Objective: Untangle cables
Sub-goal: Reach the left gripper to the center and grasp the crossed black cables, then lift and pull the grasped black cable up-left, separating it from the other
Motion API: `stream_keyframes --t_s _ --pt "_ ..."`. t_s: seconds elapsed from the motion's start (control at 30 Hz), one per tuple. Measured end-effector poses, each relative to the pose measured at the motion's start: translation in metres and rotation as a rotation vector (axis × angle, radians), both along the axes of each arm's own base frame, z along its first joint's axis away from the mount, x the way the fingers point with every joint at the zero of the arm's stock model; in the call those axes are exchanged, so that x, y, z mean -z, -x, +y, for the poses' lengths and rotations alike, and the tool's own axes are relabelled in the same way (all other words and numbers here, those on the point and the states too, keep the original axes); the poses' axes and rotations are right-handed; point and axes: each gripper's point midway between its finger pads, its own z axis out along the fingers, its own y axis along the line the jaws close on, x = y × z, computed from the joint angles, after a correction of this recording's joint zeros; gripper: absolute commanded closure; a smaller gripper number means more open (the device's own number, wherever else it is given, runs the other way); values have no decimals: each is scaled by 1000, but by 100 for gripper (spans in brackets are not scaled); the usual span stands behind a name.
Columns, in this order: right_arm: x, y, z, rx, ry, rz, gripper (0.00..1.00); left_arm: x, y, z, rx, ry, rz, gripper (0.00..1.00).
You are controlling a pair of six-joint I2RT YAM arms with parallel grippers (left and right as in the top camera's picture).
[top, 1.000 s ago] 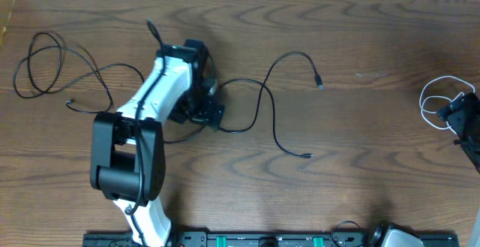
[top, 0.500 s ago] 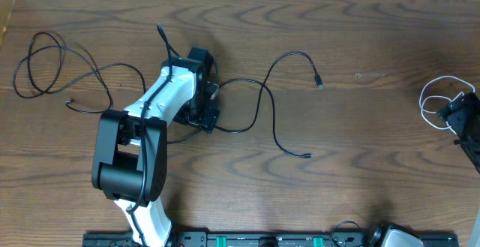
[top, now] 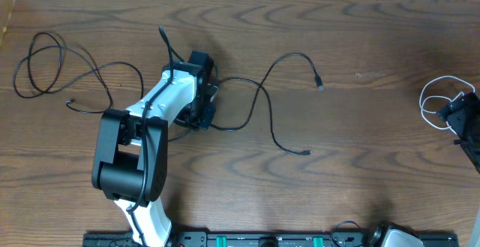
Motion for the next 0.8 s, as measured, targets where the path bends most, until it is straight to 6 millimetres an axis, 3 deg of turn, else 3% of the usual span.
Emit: stream_keyframes --t_s 0.17,0.27,0.33,0.43,0.57,0.7,0.8 --pt "0 0 0 0 0 0 1 -11 6 8 4 -47 39 92" --pt "0 0 0 0 0 0 1 -29 -6 5 3 -39 -2 93" --pt "0 0 0 0 0 0 1 -50 -19 0 0 -12 -73 93" --pt "0 0 0 0 0 0 1 -96 -39 -14 -4 78 -223 93" --pt "0 0 0 0 0 0 1 -154 -51 -35 11 231 -404 93" --pt "0 0 0 0 0 0 1 -188 -51 -56 40 378 -492 92" --pt "0 0 0 0 0 0 1 -202 -50 -67 59 450 -522 93"
